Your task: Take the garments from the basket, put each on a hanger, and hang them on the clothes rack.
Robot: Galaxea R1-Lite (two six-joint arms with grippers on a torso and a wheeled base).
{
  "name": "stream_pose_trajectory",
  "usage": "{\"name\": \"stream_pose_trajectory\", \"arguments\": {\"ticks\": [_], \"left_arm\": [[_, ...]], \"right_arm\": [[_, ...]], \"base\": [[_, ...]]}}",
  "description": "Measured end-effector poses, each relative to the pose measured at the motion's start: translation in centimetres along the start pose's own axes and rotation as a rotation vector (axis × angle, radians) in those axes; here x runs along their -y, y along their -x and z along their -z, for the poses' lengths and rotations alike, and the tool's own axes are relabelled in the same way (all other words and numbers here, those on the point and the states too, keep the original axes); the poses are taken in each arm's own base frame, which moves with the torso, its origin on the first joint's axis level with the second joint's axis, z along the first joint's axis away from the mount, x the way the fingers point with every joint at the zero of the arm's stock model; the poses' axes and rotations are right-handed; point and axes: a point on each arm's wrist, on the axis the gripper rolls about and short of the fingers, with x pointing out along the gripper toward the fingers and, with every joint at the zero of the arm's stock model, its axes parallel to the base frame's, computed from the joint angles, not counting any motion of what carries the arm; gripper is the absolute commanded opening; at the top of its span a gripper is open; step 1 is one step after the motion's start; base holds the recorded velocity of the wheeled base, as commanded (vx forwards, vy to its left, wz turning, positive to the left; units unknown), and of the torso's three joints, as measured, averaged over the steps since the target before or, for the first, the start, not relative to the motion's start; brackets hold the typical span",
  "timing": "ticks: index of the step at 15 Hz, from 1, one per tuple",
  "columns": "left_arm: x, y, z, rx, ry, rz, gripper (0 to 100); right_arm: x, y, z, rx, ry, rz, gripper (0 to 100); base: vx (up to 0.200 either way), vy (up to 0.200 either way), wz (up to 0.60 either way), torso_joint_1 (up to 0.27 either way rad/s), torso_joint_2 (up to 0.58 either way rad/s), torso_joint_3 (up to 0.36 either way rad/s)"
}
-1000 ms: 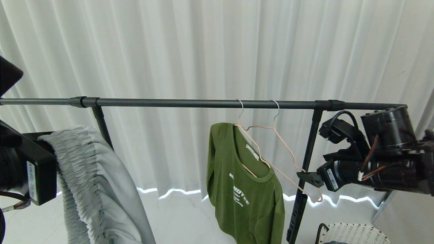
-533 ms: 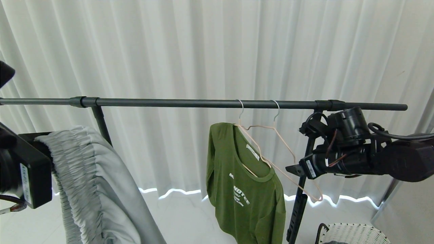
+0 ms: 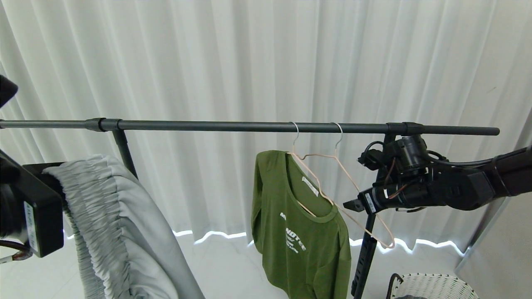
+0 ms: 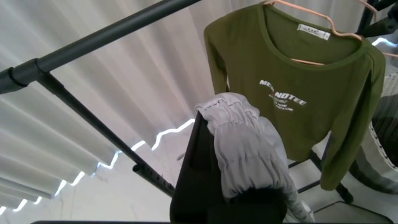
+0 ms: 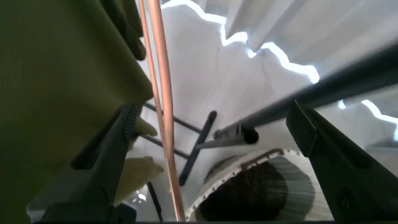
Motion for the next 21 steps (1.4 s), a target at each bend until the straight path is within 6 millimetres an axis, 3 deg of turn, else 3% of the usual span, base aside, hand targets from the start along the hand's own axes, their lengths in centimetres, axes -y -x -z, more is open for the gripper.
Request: {"name": "stream_pose_trajectory", "arguments": {"ticks": [7, 8, 21], "left_arm": [[0.3, 0.0, -0.1, 0.007, -0.013, 0.036, 0], [0.4, 0.0, -0.1, 0.007, -0.013, 0.037, 0], [0.4, 0.1, -0.1, 0.009, -0.013, 0.038, 0]], "right_arm": [[0.2, -1.2, -0.1, -0.010, -0.006, -0.045, 100], [0.3, -1.3, 0.0, -0.011, -0.008, -0.044, 0], [0.3, -1.4, -0.3, 0.016, -0.009, -0.052, 0]], "base": [[0.000, 0.000, 0.00, 0.000, 0.00, 0.000], [0.000, 0.000, 0.00, 0.000, 0.00, 0.000], [0.000, 0.000, 0.00, 0.000, 0.00, 0.000]]}}
